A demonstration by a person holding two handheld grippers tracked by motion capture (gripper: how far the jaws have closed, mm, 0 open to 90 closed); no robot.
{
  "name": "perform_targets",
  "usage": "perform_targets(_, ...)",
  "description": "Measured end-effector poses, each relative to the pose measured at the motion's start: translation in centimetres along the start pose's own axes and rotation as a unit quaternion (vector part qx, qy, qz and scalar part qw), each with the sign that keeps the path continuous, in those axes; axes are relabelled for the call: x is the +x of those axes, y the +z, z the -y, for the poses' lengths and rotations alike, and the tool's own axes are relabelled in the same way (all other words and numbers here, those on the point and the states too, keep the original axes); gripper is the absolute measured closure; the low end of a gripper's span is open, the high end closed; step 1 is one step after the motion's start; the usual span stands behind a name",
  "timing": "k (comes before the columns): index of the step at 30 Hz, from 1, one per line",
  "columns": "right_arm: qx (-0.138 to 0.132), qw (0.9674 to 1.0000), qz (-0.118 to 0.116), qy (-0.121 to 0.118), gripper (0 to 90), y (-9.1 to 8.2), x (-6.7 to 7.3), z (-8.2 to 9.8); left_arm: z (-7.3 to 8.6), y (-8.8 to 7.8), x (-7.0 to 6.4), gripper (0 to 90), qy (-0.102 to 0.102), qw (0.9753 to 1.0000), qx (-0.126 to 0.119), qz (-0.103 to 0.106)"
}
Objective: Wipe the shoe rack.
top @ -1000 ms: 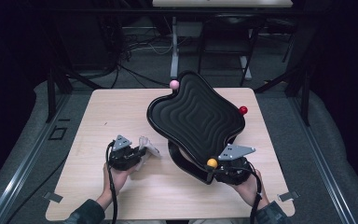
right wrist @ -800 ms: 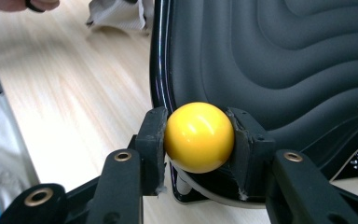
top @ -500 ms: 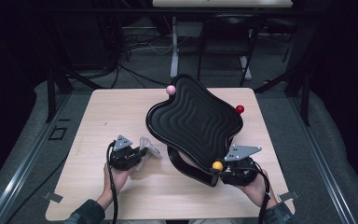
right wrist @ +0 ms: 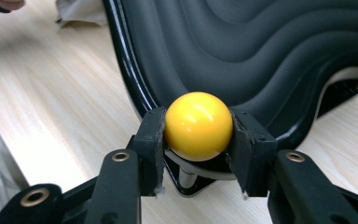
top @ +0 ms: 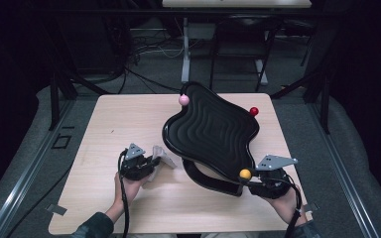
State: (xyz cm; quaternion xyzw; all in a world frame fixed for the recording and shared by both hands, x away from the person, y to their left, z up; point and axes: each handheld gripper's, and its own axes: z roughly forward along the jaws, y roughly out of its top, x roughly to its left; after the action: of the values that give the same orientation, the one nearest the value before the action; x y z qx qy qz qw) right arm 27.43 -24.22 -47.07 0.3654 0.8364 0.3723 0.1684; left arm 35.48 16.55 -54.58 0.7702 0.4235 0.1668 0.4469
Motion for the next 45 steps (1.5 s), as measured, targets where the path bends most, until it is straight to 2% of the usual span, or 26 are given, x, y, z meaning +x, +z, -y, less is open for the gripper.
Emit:
perform_targets(5,-0.006,0.9996,0.023,0.016,57.7,0.0,-0.3,0.0,0.0,0.1,0.0,76.5,-0.004,1.0,-0.002,0.0)
perform_targets(8,-0.005,0.999,0.035,0.029,58.3,-0.1,-1.0,0.1,-0.1,0.2,0.0,76.5,-0.004,1.0,-0.003,0.0)
perform_targets(9,0.003,0.9988,0.037,0.033,58.3,-0.3,-1.2,0.1,-0.1,0.2,0.0,76.5,-0.004,1.0,-0.003,0.0)
perform_targets(10,-0.003,0.9986,0.038,0.035,58.3,-0.3,-1.4,0.2,-0.1,0.2,0.0,76.5,-0.004,1.0,-0.003,-0.001)
perform_targets(11,0.0,0.9982,0.048,0.035,58.4,-0.3,-1.5,0.2,-0.1,0.2,0.1,76.5,-0.005,1.0,-0.003,-0.001)
perform_targets(15,0.003,0.9981,0.048,0.038,58.7,-0.4,-1.8,0.1,-0.2,0.1,0.1,76.3,-0.003,1.0,-0.003,-0.001)
perform_targets(17,0.001,0.9973,0.06,0.043,58.7,-0.3,-2.2,0.1,-0.2,0.1,0.1,76.2,-0.004,1.0,-0.004,-0.001)
perform_targets(18,-0.001,0.9975,0.055,0.044,58.7,-0.3,-2.3,0.1,-0.2,0.1,0.1,76.2,-0.004,1.0,-0.005,-0.001)
perform_targets(25,-0.003,0.996,0.063,0.064,58.7,-0.3,-3.5,0.1,-0.3,0.1,0.1,76.1,-0.004,1.0,-0.006,-0.002)
perform_targets(26,-0.011,0.995,0.07,0.07,58.7,-0.2,-3.7,0.2,-0.3,0.1,0.1,76.2,-0.004,1.0,-0.006,-0.002)
perform_targets(30,-0.013,0.9926,0.083,0.088,58.2,0.0,-4.4,0.0,-0.4,0.0,0.1,76.1,-0.003,1.0,-0.007,-0.002)
perform_targets(31,-0.024,0.9913,0.092,0.091,58.1,0.1,-4.5,0.0,-0.4,0.0,0.1,76.1,-0.003,1.0,-0.007,-0.002)
perform_targets(32,-0.018,0.9912,0.09,0.096,58.1,0.1,-4.8,-0.1,-0.4,0.0,0.0,76.2,-0.004,1.0,-0.008,-0.003)
perform_targets(33,-0.019,0.9898,0.1,0.1,58.0,0.2,-4.9,-0.2,-0.4,0.0,0.0,76.1,-0.003,1.0,-0.009,-0.003)
perform_targets(34,-0.02,0.9899,0.097,0.101,58.1,0.2,-5.0,-0.3,-0.4,0.0,0.0,76.1,-0.004,1.0,-0.009,-0.003)
perform_targets(36,-0.031,0.9874,0.109,0.11,58.4,0.5,-5.3,-0.5,-0.5,0.1,-0.1,76.1,-0.004,1.0,-0.008,-0.002)
perform_targets(40,-0.04,0.9857,0.116,0.115,59.1,0.8,-5.8,-0.6,-0.6,0.1,-0.2,76.1,-0.005,0.9999,-0.01,-0.001)
perform_targets(41,-0.032,0.9853,0.122,0.115,59.2,0.8,-5.9,-0.7,-0.6,0.1,-0.2,76.1,-0.005,0.9999,-0.011,-0.001)
perform_targets(45,-0.032,0.9851,0.126,0.113,59.2,1.0,-6.3,-1.0,-0.9,0.1,-0.2,76.1,-0.005,0.9999,-0.016,0.0)
